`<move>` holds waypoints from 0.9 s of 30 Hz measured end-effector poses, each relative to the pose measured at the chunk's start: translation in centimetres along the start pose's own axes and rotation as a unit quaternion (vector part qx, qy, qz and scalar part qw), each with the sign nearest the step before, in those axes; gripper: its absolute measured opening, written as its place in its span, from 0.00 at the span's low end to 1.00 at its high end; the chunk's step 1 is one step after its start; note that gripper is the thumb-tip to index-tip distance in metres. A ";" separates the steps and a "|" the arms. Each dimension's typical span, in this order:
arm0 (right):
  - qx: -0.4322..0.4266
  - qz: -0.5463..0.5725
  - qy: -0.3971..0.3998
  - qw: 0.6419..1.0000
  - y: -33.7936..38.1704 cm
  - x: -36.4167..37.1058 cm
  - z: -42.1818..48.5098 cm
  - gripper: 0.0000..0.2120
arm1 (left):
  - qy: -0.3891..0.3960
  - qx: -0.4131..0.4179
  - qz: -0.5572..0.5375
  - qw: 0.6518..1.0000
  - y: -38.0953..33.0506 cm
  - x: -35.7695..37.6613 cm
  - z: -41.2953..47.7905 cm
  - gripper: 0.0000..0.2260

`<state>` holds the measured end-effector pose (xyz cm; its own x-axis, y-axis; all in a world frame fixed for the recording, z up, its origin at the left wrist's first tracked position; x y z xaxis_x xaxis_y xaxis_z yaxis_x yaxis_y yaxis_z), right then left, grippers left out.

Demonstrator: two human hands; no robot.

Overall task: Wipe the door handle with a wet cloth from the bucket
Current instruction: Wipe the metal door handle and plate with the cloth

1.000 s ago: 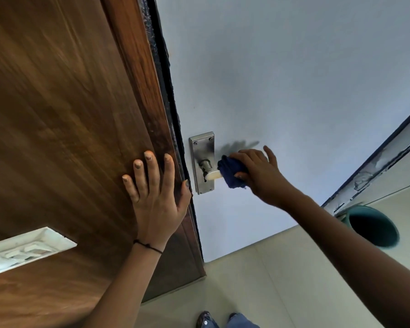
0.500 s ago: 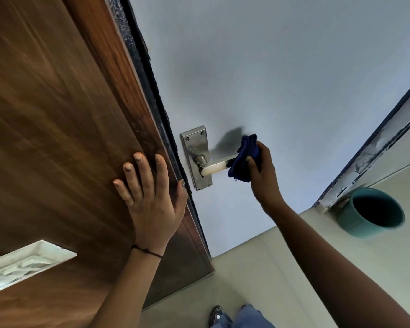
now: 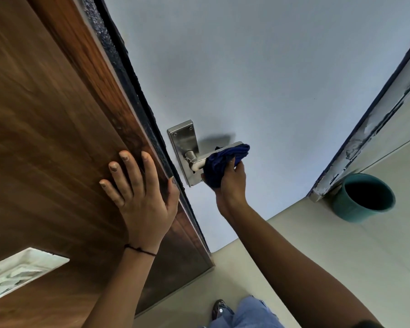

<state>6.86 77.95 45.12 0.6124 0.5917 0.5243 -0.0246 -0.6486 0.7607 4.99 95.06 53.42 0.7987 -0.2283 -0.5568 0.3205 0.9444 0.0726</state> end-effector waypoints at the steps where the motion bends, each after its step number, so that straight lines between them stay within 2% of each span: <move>1: 0.011 0.001 0.013 1.000 -0.5 0.4 -0.3 0.15 | -0.001 0.002 0.000 1.000 0.0 0.0 0.1 0.37; 7: 0.059 -0.060 0.083 0.993 -3.1 1.3 -1.8 0.14 | 0.002 0.005 0.003 1.000 -0.2 0.0 0.2 0.38; 15: 0.023 -0.017 0.036 0.999 2.5 -1.5 0.0 0.14 | 0.003 0.011 0.002 1.000 -0.7 0.3 0.4 0.39; 27: 0.082 0.001 0.068 0.994 -1.6 2.6 -2.8 0.16 | 0.012 0.019 -0.004 1.000 -0.2 0.2 0.2 0.38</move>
<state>6.31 81.90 46.30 0.5004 0.6418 0.5811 0.1105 -0.7131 0.6923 5.19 94.74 53.42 0.7835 -0.2293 -0.5776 0.3465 0.9328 0.0996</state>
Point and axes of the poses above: each hand's wrist, its own z-axis towards the middle knuckle, its own x-axis out of the palm, y = z × x, the point moved 5 cm from there along z, towards the middle knuckle, and after that the axes turned 2 degrees about -z, right-handed, at the moved point
